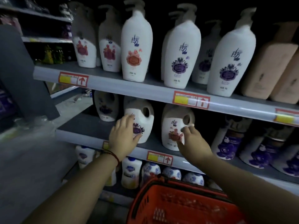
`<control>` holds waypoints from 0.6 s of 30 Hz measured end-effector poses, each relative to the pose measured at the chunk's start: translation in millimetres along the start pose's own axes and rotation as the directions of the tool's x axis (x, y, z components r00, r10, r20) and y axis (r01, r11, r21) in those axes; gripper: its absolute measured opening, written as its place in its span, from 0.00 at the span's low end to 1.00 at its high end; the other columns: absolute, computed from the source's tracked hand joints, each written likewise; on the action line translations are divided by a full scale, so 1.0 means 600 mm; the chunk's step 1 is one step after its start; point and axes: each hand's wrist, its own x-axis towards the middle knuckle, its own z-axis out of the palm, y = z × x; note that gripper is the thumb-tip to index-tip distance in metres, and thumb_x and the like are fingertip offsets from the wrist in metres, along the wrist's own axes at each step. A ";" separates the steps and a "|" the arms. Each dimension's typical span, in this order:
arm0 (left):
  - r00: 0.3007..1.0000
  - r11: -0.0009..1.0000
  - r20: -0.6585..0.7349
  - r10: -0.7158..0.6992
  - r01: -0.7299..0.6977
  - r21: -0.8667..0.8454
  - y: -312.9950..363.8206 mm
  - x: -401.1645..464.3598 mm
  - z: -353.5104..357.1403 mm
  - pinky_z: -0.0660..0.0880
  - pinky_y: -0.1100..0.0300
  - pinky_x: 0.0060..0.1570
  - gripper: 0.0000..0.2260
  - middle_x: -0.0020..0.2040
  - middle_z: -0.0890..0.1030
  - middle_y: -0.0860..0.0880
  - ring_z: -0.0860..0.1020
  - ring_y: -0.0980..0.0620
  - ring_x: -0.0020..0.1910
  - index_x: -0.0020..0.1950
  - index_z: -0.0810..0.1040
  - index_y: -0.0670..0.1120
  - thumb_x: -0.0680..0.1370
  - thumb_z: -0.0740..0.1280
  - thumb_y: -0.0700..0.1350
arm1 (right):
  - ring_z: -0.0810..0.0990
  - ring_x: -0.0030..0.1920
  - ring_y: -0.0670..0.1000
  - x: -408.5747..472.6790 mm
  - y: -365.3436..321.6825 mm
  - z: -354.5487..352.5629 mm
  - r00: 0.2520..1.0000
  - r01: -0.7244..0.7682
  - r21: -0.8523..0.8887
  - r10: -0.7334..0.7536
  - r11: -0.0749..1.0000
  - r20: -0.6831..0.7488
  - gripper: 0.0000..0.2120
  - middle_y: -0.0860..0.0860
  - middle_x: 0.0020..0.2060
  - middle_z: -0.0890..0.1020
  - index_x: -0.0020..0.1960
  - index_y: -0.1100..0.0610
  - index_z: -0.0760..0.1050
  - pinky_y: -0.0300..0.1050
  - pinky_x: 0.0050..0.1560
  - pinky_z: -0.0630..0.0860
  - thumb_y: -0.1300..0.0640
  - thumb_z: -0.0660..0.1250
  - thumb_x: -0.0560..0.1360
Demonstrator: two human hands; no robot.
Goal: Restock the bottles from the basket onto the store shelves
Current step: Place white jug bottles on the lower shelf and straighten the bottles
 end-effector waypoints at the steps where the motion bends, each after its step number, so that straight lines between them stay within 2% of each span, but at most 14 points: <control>1: 0.993 0.993 0.057 -0.102 0.105 -0.061 -0.001 0.008 0.013 0.71 0.47 0.63 0.36 0.73 0.65 0.44 0.67 0.41 0.69 0.73 0.61 0.43 0.71 0.71 0.55 | 0.70 0.63 0.62 -0.003 0.012 0.011 0.988 -0.138 0.056 0.134 0.989 0.072 0.22 0.59 0.62 0.69 0.66 0.61 0.65 0.51 0.53 0.74 0.53 0.65 0.76; 4: 0.940 0.902 0.145 -0.309 0.338 -0.267 -0.012 0.039 0.050 0.70 0.46 0.64 0.45 0.75 0.59 0.42 0.66 0.39 0.70 0.75 0.55 0.41 0.67 0.76 0.53 | 0.70 0.64 0.62 0.001 0.037 0.040 0.918 -0.390 0.211 0.361 0.896 0.164 0.28 0.60 0.64 0.68 0.67 0.63 0.61 0.53 0.58 0.73 0.50 0.68 0.75; 7: 0.895 0.795 0.167 -0.413 0.444 -0.413 -0.019 0.059 0.091 0.70 0.49 0.64 0.47 0.73 0.64 0.40 0.69 0.39 0.68 0.74 0.55 0.39 0.64 0.79 0.48 | 0.71 0.63 0.63 0.014 0.046 0.063 0.856 -0.514 0.378 0.493 0.770 0.158 0.33 0.62 0.65 0.68 0.68 0.63 0.59 0.54 0.59 0.72 0.52 0.72 0.72; 9: 0.889 0.756 0.134 -0.438 0.445 -0.480 -0.020 0.063 0.118 0.72 0.49 0.60 0.44 0.68 0.70 0.40 0.72 0.39 0.64 0.70 0.59 0.40 0.62 0.80 0.47 | 0.72 0.64 0.63 0.022 0.049 0.083 0.848 -0.511 0.486 0.508 0.709 0.151 0.37 0.62 0.65 0.70 0.70 0.62 0.58 0.52 0.59 0.72 0.54 0.74 0.70; 11: 0.882 0.725 0.111 -0.459 0.444 -0.526 -0.024 0.065 0.137 0.73 0.49 0.59 0.46 0.67 0.71 0.40 0.73 0.40 0.63 0.71 0.59 0.41 0.61 0.81 0.46 | 0.74 0.62 0.62 0.032 0.050 0.104 0.847 -0.497 0.584 0.505 0.642 0.165 0.39 0.61 0.63 0.73 0.69 0.59 0.58 0.49 0.55 0.72 0.54 0.76 0.67; 15: 0.879 0.727 0.056 -0.474 0.426 -0.539 -0.025 0.066 0.154 0.75 0.48 0.59 0.48 0.69 0.70 0.41 0.74 0.40 0.62 0.72 0.58 0.43 0.60 0.81 0.48 | 0.75 0.60 0.60 0.048 0.051 0.134 0.821 -0.489 0.666 0.555 0.563 0.134 0.27 0.59 0.59 0.73 0.58 0.58 0.63 0.51 0.57 0.74 0.61 0.75 0.67; 18: 0.866 0.699 0.089 -0.492 0.453 -0.553 -0.030 0.063 0.160 0.77 0.46 0.56 0.45 0.65 0.74 0.42 0.76 0.41 0.59 0.69 0.62 0.44 0.58 0.81 0.51 | 0.73 0.60 0.61 0.050 0.048 0.144 0.803 -0.505 0.661 0.583 0.554 0.125 0.25 0.60 0.61 0.71 0.59 0.61 0.64 0.49 0.58 0.71 0.62 0.74 0.69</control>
